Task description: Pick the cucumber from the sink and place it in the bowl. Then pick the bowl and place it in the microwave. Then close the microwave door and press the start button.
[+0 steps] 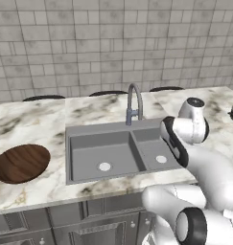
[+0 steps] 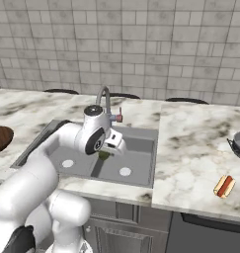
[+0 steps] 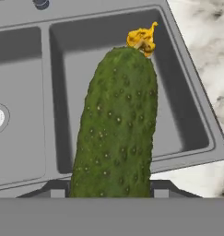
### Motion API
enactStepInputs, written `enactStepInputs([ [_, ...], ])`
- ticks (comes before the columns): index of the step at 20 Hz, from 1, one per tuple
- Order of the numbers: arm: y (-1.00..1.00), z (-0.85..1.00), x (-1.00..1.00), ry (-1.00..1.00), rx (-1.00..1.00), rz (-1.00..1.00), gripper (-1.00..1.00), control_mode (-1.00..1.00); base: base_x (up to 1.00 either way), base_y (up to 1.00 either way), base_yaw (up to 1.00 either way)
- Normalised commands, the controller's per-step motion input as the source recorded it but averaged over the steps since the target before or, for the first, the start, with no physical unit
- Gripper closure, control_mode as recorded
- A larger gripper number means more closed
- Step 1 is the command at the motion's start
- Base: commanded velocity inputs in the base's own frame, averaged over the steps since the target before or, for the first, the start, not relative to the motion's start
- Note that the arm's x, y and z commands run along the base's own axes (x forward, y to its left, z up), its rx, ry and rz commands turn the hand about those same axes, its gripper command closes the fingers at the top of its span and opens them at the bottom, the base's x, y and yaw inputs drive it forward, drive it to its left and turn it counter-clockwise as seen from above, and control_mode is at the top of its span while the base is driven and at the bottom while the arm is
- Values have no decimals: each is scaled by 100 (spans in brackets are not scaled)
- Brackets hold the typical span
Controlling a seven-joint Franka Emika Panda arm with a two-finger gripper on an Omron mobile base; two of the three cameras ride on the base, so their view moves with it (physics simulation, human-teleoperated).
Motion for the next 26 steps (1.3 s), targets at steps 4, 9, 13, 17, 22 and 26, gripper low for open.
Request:
enactStepInputs([
  [4, 10, 100, -61, 0, 0, 0, 100, -100, 0, 0, 0],
  [9, 40, 92, -62, -2, 0, 11, 100, -100, 0, 0, 0],
  [13, 60, 63, -72, -10, -1, 27, 100, -100, 0, 0, 0],
  [17, 94, 32, -55, -4, -8, 36, 100, -100, 0, 0, 0],
  [22, 100, 7, -20, -2, -14, 37, 100, -100, 0, 0, 0],
  [26, 100, 3, 15, 0, -5, 30, 100, -100, 0, 0, 0],
])
